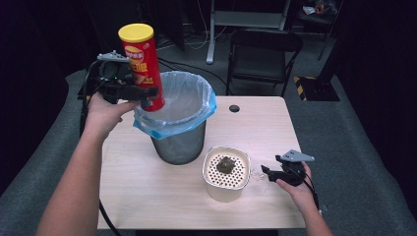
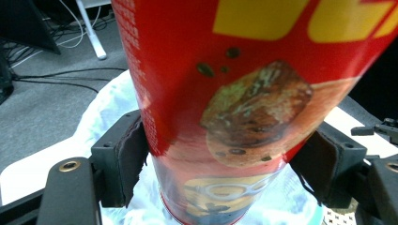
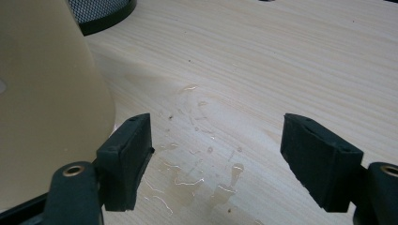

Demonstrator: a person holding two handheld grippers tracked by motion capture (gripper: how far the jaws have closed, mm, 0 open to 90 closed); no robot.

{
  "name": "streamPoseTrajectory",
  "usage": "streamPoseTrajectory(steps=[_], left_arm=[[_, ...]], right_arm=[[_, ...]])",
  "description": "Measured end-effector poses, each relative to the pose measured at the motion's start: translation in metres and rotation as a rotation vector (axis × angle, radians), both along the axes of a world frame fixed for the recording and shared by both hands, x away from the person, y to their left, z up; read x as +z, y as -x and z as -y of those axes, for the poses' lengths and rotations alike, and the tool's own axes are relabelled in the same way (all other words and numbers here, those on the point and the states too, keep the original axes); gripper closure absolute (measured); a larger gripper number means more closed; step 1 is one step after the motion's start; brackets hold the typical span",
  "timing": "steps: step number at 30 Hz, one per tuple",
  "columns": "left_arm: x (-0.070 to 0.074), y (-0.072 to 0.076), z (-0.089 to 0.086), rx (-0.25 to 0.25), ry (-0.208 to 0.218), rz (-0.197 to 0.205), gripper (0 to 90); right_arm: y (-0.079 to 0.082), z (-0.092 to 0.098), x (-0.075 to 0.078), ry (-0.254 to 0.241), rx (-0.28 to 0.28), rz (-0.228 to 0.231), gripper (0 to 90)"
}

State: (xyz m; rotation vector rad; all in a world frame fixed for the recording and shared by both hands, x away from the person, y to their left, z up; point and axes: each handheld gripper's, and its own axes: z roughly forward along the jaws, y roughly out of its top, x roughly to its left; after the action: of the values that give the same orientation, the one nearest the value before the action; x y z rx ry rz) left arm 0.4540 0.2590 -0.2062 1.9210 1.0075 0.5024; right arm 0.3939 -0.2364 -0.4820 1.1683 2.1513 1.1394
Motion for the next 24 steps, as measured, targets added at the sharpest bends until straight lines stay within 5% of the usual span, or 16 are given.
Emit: streamPoseTrajectory(steps=[12, 24], left_arm=[[-0.013, -0.016, 0.017, 0.003, 0.006, 0.023, 24.1], [-0.035, -0.035, 0.033, -0.005, -0.045, -0.055, 24.0]], right_arm=[[0.0, 0.0, -0.001, 0.002, 0.003, -0.002, 25.3], [0.0, 0.001, 0.0, -0.012, -0.004, 0.003, 25.3]])
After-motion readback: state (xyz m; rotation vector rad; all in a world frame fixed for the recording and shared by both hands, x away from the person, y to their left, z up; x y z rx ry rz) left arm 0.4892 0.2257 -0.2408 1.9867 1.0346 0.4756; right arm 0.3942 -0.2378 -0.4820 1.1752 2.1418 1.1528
